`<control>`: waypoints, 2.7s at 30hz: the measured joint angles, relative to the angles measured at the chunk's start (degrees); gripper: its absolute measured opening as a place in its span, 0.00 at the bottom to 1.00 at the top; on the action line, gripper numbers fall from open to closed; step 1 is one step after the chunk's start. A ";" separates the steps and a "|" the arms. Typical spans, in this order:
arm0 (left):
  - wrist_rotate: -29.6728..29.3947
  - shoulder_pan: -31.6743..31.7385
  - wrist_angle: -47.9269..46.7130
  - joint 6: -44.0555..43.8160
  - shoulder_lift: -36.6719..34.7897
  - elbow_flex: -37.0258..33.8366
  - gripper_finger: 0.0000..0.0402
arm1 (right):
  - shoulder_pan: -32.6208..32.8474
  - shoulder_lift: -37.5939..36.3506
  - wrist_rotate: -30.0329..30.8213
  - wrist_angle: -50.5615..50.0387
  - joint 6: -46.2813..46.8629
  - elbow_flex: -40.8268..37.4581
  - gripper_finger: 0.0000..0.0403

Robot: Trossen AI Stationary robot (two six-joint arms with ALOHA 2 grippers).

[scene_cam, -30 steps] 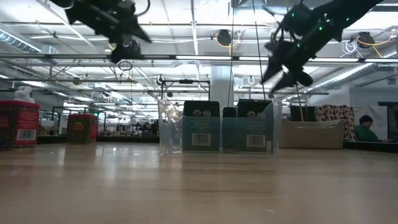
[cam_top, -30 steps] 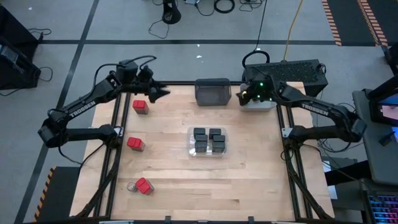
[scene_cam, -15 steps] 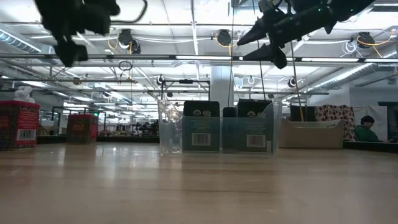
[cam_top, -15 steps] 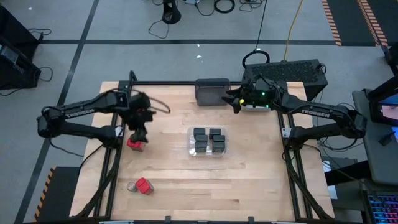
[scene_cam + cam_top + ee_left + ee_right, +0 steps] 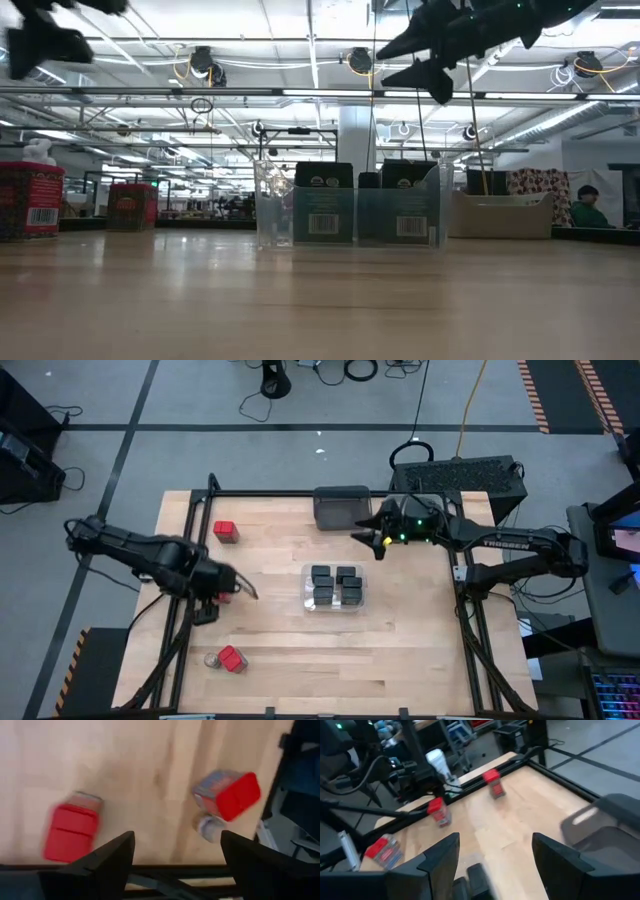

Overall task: Sort spices by type
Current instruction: Put the brown seasoning into the gray bin

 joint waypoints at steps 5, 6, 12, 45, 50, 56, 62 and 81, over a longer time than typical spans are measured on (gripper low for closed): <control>-0.97 -10.17 3.13 -8.42 3.19 0.00 0.75 | 2.46 1.12 0.17 1.31 -1.40 0.02 0.57; -1.09 -11.84 3.99 -8.74 3.98 0.00 0.75 | 2.70 1.62 0.21 2.31 -1.63 0.02 0.57; -1.26 -19.70 4.90 -12.01 8.67 -0.38 0.75 | 5.09 3.66 0.37 5.44 0.15 0.11 0.57; -23.86 -49.31 28.66 -37.75 16.20 -10.91 0.75 | 29.22 30.75 12.76 -16.85 5.15 39.52 0.57; -21.44 -48.58 29.73 -38.66 20.18 -10.88 0.75 | 30.26 30.75 12.83 -16.87 4.44 39.52 0.57; -21.34 -47.39 29.81 -40.12 23.61 -10.88 0.75 | 30.48 30.75 12.40 -16.86 3.85 39.52 0.57; -20.60 -47.08 30.21 -40.12 25.15 -10.88 0.75 | 30.47 30.75 12.35 -16.87 3.61 39.52 0.57; -21.89 -47.08 30.15 -40.12 25.21 -10.88 0.58 | 30.44 30.75 12.28 -16.87 1.93 39.52 0.57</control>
